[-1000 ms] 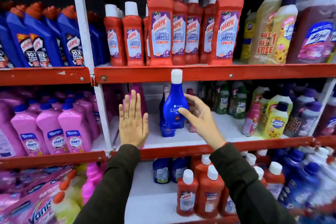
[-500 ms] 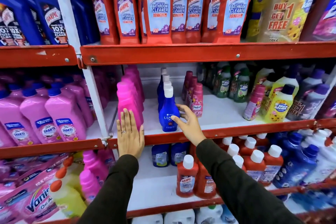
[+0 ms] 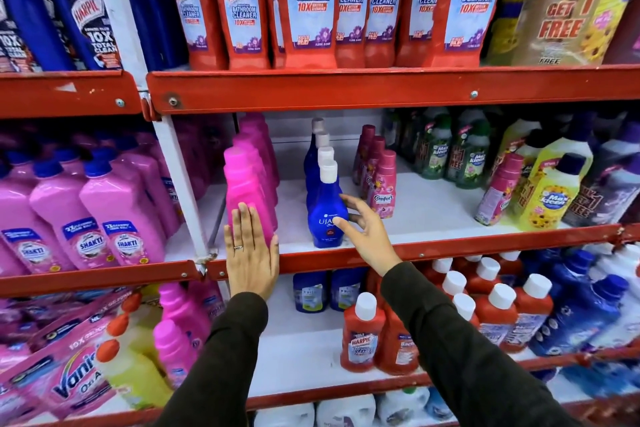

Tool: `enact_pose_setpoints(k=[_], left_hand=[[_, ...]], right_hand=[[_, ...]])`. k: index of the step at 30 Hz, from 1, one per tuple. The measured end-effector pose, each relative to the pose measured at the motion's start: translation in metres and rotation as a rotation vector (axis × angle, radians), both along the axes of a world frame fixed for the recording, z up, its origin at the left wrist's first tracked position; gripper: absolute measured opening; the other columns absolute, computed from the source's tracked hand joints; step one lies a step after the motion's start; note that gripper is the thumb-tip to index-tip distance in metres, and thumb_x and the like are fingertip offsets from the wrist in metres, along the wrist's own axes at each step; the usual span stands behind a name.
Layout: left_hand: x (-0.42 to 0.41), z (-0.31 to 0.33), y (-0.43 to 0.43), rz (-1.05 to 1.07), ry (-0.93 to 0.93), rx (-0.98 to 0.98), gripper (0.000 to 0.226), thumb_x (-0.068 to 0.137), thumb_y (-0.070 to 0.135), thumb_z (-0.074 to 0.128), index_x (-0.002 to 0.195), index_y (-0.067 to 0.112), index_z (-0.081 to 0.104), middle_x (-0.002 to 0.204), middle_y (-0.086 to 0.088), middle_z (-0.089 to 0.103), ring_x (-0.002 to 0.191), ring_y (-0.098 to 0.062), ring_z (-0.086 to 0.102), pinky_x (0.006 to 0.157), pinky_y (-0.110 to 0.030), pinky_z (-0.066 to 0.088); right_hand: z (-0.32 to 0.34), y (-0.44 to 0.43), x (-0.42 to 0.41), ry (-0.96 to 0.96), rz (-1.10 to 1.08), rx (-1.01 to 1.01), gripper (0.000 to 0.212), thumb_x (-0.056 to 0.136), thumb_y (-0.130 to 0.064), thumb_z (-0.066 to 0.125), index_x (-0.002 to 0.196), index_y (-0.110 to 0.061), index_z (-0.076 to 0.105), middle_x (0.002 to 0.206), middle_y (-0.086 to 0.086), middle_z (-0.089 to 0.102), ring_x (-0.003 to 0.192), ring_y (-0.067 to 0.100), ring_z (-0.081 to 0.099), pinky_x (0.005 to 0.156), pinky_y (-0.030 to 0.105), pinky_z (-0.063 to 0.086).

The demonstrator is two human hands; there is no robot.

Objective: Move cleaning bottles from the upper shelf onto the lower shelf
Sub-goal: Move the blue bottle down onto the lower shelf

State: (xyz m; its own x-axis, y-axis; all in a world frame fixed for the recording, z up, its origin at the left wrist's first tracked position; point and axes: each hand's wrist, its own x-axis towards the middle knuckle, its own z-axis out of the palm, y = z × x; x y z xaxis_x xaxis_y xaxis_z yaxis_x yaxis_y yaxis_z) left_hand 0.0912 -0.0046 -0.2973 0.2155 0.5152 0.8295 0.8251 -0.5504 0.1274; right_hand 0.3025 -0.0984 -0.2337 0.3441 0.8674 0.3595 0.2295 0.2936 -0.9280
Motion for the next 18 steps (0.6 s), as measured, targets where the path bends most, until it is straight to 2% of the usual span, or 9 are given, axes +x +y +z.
enact_pose_setpoints(k=[9,14,18], left_hand=[[0.001,-0.002,0.002,-0.004,-0.001,-0.004,0.077,0.104,0.033,0.031,0.16,0.003,-0.011,0.169,-0.012,-0.023,0.158,-0.026,-0.015,0.13,-0.042,-0.008],[0.002,0.001,-0.004,0.013,0.003,-0.013,0.08,0.103,0.03,0.036,0.16,0.003,-0.014,0.169,-0.014,-0.022,0.158,-0.025,-0.017,0.13,-0.04,-0.008],[0.01,0.007,-0.019,0.032,-0.049,-0.033,0.085,0.101,0.025,0.042,0.158,0.002,-0.016,0.167,-0.019,-0.003,0.157,-0.023,-0.021,0.129,-0.038,-0.008]], right_hand=[[-0.001,-0.005,-0.002,-0.04,-0.033,-0.008,0.046,0.095,-0.013,0.067,0.139,-0.02,0.054,0.135,-0.002,0.06,0.127,0.016,0.058,0.09,0.009,0.052],[-0.008,-0.016,-0.002,-0.204,-0.15,0.01,0.048,0.099,-0.028,0.061,0.144,-0.024,0.046,0.143,-0.004,0.045,0.132,0.012,0.051,0.106,0.023,0.044],[-0.004,-0.032,0.018,-0.283,-0.257,0.04,0.045,0.101,-0.023,0.057,0.145,-0.019,0.047,0.142,0.001,0.046,0.13,0.017,0.051,0.112,0.03,0.042]])
